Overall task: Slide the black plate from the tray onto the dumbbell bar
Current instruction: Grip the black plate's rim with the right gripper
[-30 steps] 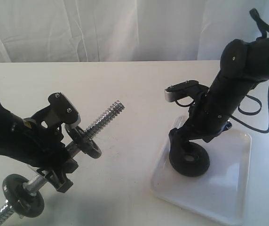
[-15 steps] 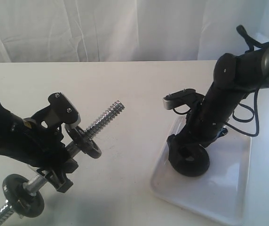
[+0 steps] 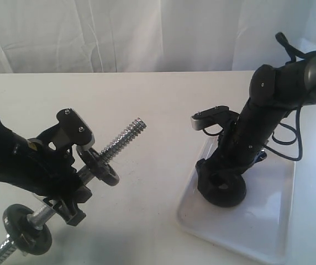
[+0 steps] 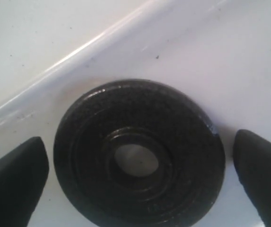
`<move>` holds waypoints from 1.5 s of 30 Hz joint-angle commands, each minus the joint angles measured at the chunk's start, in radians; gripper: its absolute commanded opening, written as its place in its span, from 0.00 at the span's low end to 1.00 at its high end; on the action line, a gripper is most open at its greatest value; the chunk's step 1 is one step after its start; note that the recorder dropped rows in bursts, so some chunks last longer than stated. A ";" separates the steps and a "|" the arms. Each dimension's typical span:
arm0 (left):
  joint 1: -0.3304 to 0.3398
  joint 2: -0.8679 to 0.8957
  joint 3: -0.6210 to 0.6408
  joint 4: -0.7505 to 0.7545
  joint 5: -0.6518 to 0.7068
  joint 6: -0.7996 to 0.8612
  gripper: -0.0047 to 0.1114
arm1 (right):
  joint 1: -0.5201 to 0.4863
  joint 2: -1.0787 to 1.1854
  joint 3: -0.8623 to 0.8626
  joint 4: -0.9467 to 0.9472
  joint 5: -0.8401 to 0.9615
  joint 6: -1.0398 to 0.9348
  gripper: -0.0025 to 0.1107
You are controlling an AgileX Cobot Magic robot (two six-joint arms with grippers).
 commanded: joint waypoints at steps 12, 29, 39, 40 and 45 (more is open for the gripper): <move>-0.001 -0.052 -0.032 -0.050 -0.063 -0.005 0.04 | 0.080 0.006 -0.004 -0.196 0.020 0.071 0.95; -0.001 -0.052 -0.032 -0.050 -0.065 -0.005 0.04 | 0.080 0.062 -0.004 -0.201 0.015 0.079 0.95; -0.001 -0.052 -0.032 -0.050 -0.069 -0.005 0.04 | 0.080 0.062 -0.004 -0.192 0.042 0.105 0.24; -0.001 -0.052 -0.032 -0.050 -0.069 -0.005 0.04 | 0.080 0.062 -0.004 -0.190 0.050 0.105 0.10; -0.001 -0.052 -0.032 -0.050 -0.069 -0.005 0.04 | 0.080 0.060 -0.004 -0.167 0.095 0.126 0.02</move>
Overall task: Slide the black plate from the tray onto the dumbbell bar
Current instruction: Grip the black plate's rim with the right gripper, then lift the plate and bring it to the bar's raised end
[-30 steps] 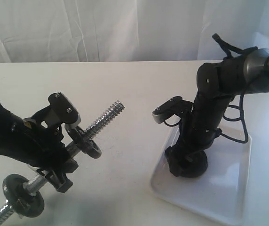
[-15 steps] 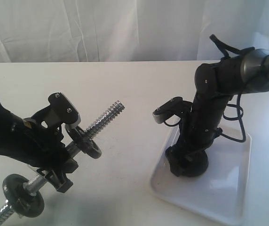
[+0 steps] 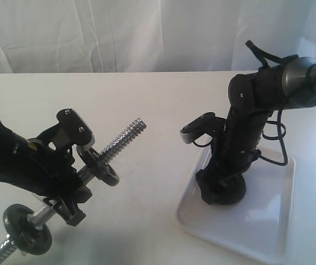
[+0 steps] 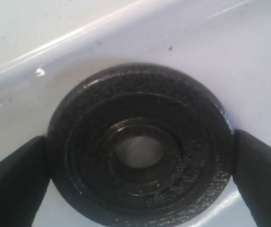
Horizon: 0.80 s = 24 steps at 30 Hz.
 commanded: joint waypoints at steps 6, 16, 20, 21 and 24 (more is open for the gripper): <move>-0.001 -0.052 -0.032 -0.050 -0.069 -0.007 0.04 | 0.000 -0.031 -0.031 0.169 0.177 0.030 0.02; -0.001 -0.052 -0.032 -0.050 -0.070 -0.005 0.04 | -0.125 -0.178 -0.271 0.519 0.397 -0.046 0.02; -0.001 -0.052 -0.032 -0.050 -0.073 0.002 0.04 | -0.210 -0.178 -0.296 0.799 0.397 -0.125 0.02; -0.001 -0.052 -0.032 -0.050 -0.075 0.013 0.04 | -0.215 -0.174 -0.296 0.813 0.397 -0.125 0.02; -0.001 -0.052 -0.032 -0.050 -0.077 0.015 0.04 | -0.215 -0.159 -0.296 0.831 0.397 -0.125 0.02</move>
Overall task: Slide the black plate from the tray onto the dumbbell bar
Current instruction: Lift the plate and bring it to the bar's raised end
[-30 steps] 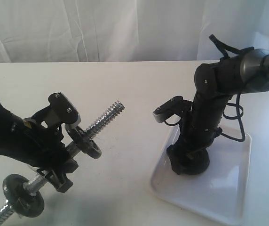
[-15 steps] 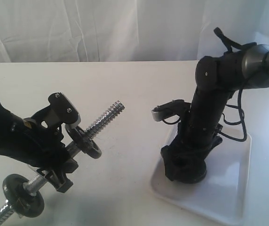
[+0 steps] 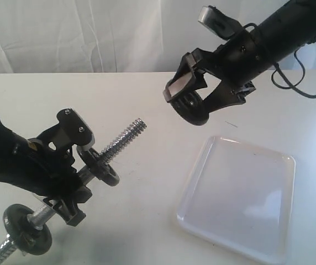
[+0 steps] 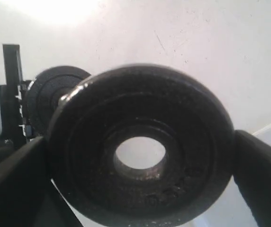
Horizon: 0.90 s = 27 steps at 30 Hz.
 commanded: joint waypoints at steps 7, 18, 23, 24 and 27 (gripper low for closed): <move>-0.001 -0.052 -0.032 -0.050 -0.082 0.017 0.04 | -0.013 0.016 -0.010 0.284 0.009 -0.030 0.02; -0.001 -0.062 -0.034 -0.050 -0.095 0.017 0.04 | -0.008 0.016 0.043 0.278 0.009 0.004 0.02; -0.001 -0.080 -0.034 -0.050 -0.097 0.017 0.04 | 0.018 0.016 0.060 0.280 0.009 0.004 0.02; -0.001 -0.083 -0.034 -0.050 -0.097 0.017 0.04 | 0.029 0.016 0.065 0.280 0.009 0.004 0.02; -0.001 -0.089 -0.034 -0.050 -0.095 0.017 0.04 | 0.055 0.016 0.065 0.291 0.009 0.004 0.02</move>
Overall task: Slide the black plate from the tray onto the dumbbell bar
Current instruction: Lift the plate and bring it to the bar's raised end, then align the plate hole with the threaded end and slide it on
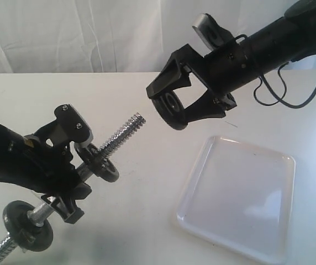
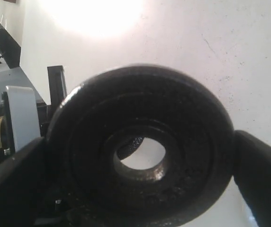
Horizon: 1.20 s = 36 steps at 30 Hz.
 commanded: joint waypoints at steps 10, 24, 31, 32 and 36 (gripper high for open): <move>-0.041 -0.077 -0.034 -0.048 -0.095 0.015 0.04 | 0.072 -0.016 -0.002 0.116 0.014 -0.006 0.02; -0.071 -0.077 -0.034 -0.048 -0.097 0.023 0.04 | 0.072 -0.016 -0.002 0.113 0.014 -0.022 0.02; -0.071 -0.077 -0.034 -0.048 -0.141 0.050 0.04 | 0.072 -0.016 -0.002 0.109 0.014 -0.036 0.02; -0.071 -0.077 -0.034 -0.048 -0.144 0.050 0.04 | 0.072 -0.016 -0.002 0.109 0.014 -0.038 0.02; -0.071 -0.077 -0.034 -0.046 -0.144 0.054 0.04 | 0.072 -0.016 -0.002 0.109 0.014 -0.040 0.02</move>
